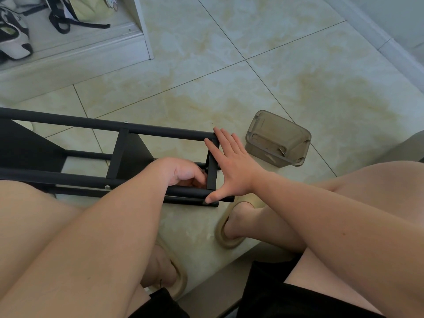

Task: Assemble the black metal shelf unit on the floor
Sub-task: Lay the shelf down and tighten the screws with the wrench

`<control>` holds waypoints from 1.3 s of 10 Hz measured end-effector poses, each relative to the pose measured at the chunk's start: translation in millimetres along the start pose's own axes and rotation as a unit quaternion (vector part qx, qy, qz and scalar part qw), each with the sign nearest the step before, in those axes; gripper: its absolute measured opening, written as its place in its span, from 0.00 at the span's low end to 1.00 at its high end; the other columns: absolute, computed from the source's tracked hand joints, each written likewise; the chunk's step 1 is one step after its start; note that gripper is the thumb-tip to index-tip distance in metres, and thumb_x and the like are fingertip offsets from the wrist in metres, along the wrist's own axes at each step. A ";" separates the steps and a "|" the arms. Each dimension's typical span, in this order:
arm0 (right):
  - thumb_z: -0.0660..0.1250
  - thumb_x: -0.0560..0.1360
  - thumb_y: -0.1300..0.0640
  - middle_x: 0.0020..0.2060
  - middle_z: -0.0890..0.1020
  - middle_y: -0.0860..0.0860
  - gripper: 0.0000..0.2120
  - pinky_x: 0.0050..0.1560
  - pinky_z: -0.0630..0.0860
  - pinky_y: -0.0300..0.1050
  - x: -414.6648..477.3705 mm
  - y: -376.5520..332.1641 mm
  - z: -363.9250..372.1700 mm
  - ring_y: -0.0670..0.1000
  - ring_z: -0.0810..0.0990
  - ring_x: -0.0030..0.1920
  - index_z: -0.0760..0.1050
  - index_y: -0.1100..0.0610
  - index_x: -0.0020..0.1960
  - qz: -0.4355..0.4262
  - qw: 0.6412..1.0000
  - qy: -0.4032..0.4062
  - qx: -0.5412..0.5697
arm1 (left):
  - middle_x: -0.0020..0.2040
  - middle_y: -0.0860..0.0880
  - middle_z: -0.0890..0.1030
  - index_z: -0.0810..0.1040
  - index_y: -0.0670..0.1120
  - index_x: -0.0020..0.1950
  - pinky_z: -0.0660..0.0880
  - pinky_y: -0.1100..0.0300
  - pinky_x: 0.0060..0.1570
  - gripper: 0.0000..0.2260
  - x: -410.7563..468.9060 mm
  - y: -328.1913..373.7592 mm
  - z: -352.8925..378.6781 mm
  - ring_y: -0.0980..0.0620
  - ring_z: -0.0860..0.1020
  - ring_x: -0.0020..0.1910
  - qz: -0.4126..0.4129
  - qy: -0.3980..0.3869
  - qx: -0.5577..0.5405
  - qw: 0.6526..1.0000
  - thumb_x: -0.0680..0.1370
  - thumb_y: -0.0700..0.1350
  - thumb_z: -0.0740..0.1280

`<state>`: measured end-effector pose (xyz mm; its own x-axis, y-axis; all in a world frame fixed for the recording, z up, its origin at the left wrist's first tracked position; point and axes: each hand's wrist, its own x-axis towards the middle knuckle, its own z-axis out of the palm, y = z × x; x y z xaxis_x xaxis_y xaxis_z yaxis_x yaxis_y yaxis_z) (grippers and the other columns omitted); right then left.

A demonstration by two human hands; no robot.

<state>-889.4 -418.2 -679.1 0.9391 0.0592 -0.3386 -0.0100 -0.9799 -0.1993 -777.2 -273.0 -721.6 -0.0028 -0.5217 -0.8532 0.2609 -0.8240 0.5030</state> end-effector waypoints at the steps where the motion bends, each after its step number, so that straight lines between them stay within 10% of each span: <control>1: 0.67 0.58 0.18 0.79 0.33 0.61 0.71 0.76 0.27 0.53 -0.4 0.0 -0.2 0.59 0.30 0.79 0.38 0.57 0.83 0.000 1.000 0.001 -0.001 | 0.46 0.45 0.83 0.83 0.41 0.54 0.76 0.56 0.52 0.09 0.1 0.3 -0.5 0.48 0.80 0.46 -0.012 0.006 -0.030 0.999 0.76 0.39 0.68; 6: 0.67 0.58 0.18 0.79 0.33 0.61 0.71 0.78 0.30 0.56 -0.2 -0.3 -0.3 0.59 0.30 0.79 0.38 0.57 0.83 0.000 1.000 -0.001 -0.004 | 0.29 0.50 0.73 0.79 0.45 0.38 0.69 0.64 0.31 0.08 -2.6 4.1 3.1 0.54 0.70 0.28 0.014 0.030 0.043 0.999 0.77 0.37 0.67; 10: 0.66 0.58 0.18 0.79 0.33 0.61 0.71 0.78 0.30 0.56 0.1 0.3 0.8 0.59 0.30 0.79 0.38 0.57 0.83 0.000 1.000 0.001 -0.007 | 0.47 0.45 0.82 0.84 0.41 0.54 0.75 0.52 0.57 0.08 0.0 2.3 1.9 0.48 0.78 0.46 -0.014 0.027 0.024 0.999 0.77 0.41 0.68; 13: 0.65 0.58 0.17 0.79 0.33 0.61 0.71 0.78 0.30 0.55 0.7 0.8 1.2 0.58 0.30 0.79 0.38 0.57 0.83 -0.001 1.000 0.001 -0.007 | 0.32 0.48 0.74 0.79 0.42 0.44 0.70 0.62 0.34 0.04 -2.2 5.5 4.3 0.52 0.71 0.31 0.002 0.041 0.043 0.998 0.78 0.37 0.66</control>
<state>-889.1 -418.7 -680.7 0.9396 0.0604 -0.3370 -0.0039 -0.9823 -0.1872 -779.9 -277.4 -716.3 0.0770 -0.5079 -0.8580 0.1763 -0.8401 0.5131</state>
